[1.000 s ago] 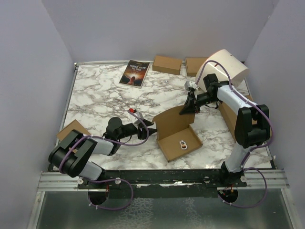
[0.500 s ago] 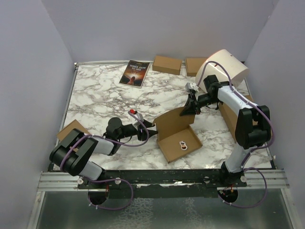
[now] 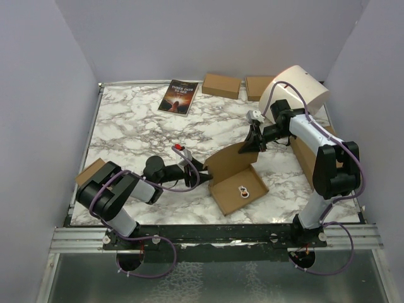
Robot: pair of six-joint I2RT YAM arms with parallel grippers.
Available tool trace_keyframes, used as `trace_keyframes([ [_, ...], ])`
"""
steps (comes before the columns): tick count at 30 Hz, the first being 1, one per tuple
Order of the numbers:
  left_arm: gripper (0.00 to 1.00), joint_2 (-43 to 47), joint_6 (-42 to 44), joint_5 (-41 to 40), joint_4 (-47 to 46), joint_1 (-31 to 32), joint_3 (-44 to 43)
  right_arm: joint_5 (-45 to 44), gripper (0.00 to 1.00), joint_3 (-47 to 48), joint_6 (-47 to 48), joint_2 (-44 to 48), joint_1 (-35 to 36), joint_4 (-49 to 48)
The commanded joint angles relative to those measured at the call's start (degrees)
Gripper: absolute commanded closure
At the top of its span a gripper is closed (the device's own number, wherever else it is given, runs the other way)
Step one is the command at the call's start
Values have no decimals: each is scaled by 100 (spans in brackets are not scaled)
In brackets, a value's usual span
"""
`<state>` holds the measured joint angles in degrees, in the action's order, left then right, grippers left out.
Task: Fold the paper box
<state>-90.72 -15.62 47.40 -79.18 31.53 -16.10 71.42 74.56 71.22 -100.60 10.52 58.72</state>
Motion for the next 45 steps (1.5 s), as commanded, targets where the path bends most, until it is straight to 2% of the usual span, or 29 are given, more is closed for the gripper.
trace_keyframes([
  [1, 57, -114, -116, -89, -552, 144, -257, 658, 99, -82, 50, 205, 123, -23],
  [9, 64, 8, 117, -579, -413, 152, -199, 669, 99, -90, 198, 206, 125, 101],
  [14, 69, 131, 315, -541, -152, 152, -170, 672, 99, -74, 260, 214, 125, 165],
  [20, 81, 30, 227, -530, -161, 143, -263, 736, 99, -82, 355, 198, 126, 263],
  [24, 83, -46, 96, -543, -185, 143, -359, 781, 99, -74, 461, 159, 121, 375],
  [25, 82, -57, 80, -514, -185, 143, -373, 783, 99, -74, 470, 155, 125, 383],
  [29, 58, -25, 24, -395, -285, 139, -350, 794, 99, -64, 471, 147, 121, 395],
  [30, 55, 9, 24, -357, -336, 128, -300, 798, 99, -58, 489, 140, 125, 413],
  [37, 50, 158, -332, 248, -549, -132, -199, 788, 99, 17, 614, 68, 125, 569],
  [42, 30, 485, -554, 25, -1168, -354, 310, 753, 99, 84, 762, 70, 118, 742],
  [45, 21, 896, -330, -236, -1062, -434, 657, 710, 99, 84, 798, 121, 100, 755],
])
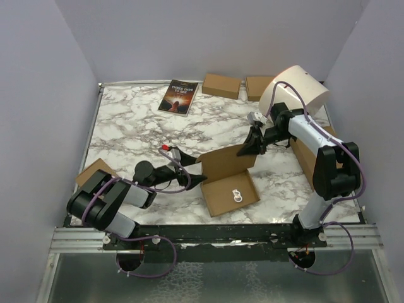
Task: Fold the paper box
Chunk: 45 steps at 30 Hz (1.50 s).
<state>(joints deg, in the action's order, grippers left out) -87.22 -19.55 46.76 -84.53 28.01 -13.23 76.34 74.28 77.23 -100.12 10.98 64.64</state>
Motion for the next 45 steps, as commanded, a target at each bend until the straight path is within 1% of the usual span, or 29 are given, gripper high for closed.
trace_keyframes([
  [1, 20, 686, 162, -249, -428, -85, 457, 201, 99, 113, 216, 82, 53, 184],
  [3, 20, 996, 282, -412, -262, -93, 642, 192, 99, 112, 251, 102, 34, 208],
  [6, 19, 1454, 267, -591, -332, -94, 878, 179, 99, 114, 296, 107, 18, 251],
  [9, 15, 1911, 234, -881, -288, -94, 1098, 182, 99, 129, 335, 111, 10, 276],
  [12, 13, 2428, 331, -1171, 209, -94, 1228, 187, 99, 134, 376, 106, -8, 323],
  [14, 14, 2798, 454, -1479, 700, -94, 1283, 199, 99, 138, 412, 105, -17, 356],
  [15, 20, 2957, 529, -1709, 898, -94, 1321, 197, 99, 138, 434, 106, -22, 373],
  [16, 30, 3127, 582, -1829, 1024, -98, 1373, 197, 99, 138, 446, 102, -25, 380],
  [17, 44, 3278, 617, -2066, 1134, -102, 1435, 202, 99, 139, 453, 104, -26, 375],
  [18, 61, 3424, 666, -2247, 1266, -107, 1467, 204, 99, 136, 462, 100, -26, 375],
  [19, 72, 3538, 738, -2367, 1491, -111, 1451, 208, 99, 132, 467, 95, -26, 386],
  [20, 77, 3622, 860, -2391, 1861, -111, 1356, 207, 99, 133, 482, 78, -26, 383],
  [22, 81, 3572, 1044, -2347, 2432, -112, 1128, 217, 99, 137, 488, 56, -26, 407],
  [23, 82, 3432, 1089, -2246, 2496, -110, 1042, 221, 99, 137, 487, 53, -28, 403],
  [26, 82, 2762, 979, -1659, 1980, -112, 917, 222, 99, 135, 487, 47, -26, 399],
  [30, 79, 1821, 521, -916, 1098, -107, 683, 208, 99, 114, 374, 58, -26, 308],
  [33, 78, 1287, 202, -553, 390, -112, 630, 182, 99, 96, 298, 90, -26, 234],
  [35, 77, 1099, 71, -426, 78, -112, 638, 179, 99, 95, 280, 97, -28, 213],
  [37, 75, 1022, 28, -354, -60, -112, 659, 164, 99, 86, 258, 92, -26, 202],
  [40, 68, 1105, 66, -290, -63, -112, 720, 156, 99, 94, 249, 73, -27, 201],
  [43, 59, 1276, 160, -202, 162, -112, 731, 148, 99, 94, 240, 70, -28, 184],
  [45, 55, 1296, 227, -162, 360, -112, 670, 145, 99, 88, 240, 68, -28, 183],
])
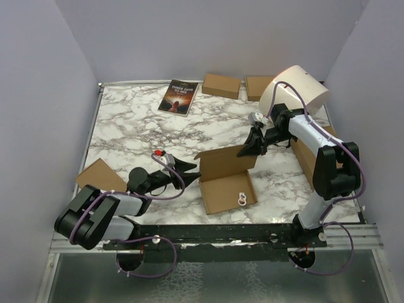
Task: Fold the paper box
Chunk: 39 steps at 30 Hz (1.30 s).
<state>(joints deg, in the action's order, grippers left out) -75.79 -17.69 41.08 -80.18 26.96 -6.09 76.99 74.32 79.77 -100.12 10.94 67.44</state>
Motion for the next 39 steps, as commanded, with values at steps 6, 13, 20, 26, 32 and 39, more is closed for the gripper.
trace_keyframes([
  [6, 55, -304, -59, 483, -156, -7, -283, 113, 99, 67, -14, 74, -16, -104],
  [13, 52, -325, -609, 556, -1266, -129, -38, 86, 99, 61, -5, 77, -23, -100],
  [20, 42, 769, -745, -296, -676, -322, 355, -57, 99, 37, -445, 166, -23, -501],
  [26, 44, 2070, -937, -1253, 2313, -283, -142, -367, 96, -230, -1281, 513, -24, -1387],
  [32, 47, 2512, -1055, -2324, 4019, 28, -539, -544, 97, -328, -1754, 616, -22, -1815],
  [39, 49, 1954, -516, -3313, 4738, 957, -1257, -669, 97, -390, -2029, 681, -14, -2073],
])
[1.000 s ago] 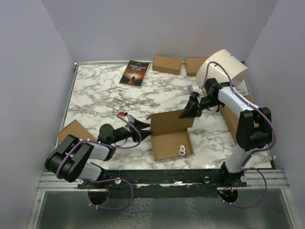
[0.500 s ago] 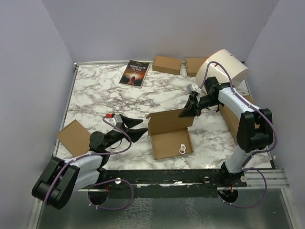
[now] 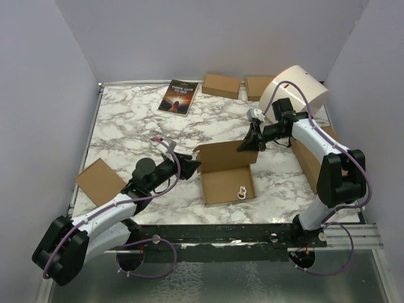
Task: Fold the paper box
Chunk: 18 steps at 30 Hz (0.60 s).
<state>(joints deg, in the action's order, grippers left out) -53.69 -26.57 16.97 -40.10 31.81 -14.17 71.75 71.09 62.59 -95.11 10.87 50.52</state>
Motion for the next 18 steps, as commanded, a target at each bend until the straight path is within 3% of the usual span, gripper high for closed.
trace_keyframes([
  [1, 49, -344, 446, -1068, 837, 602, -567, -151, 97, -74, -317, 186, -10, -392],
  [9, 67, -979, 554, -2144, 2098, 988, -1427, -207, 96, -111, -415, 196, -6, -509],
  [18, 68, -977, 340, -2670, 2750, 1121, -1757, -382, 95, -211, -714, 268, -12, -834],
])
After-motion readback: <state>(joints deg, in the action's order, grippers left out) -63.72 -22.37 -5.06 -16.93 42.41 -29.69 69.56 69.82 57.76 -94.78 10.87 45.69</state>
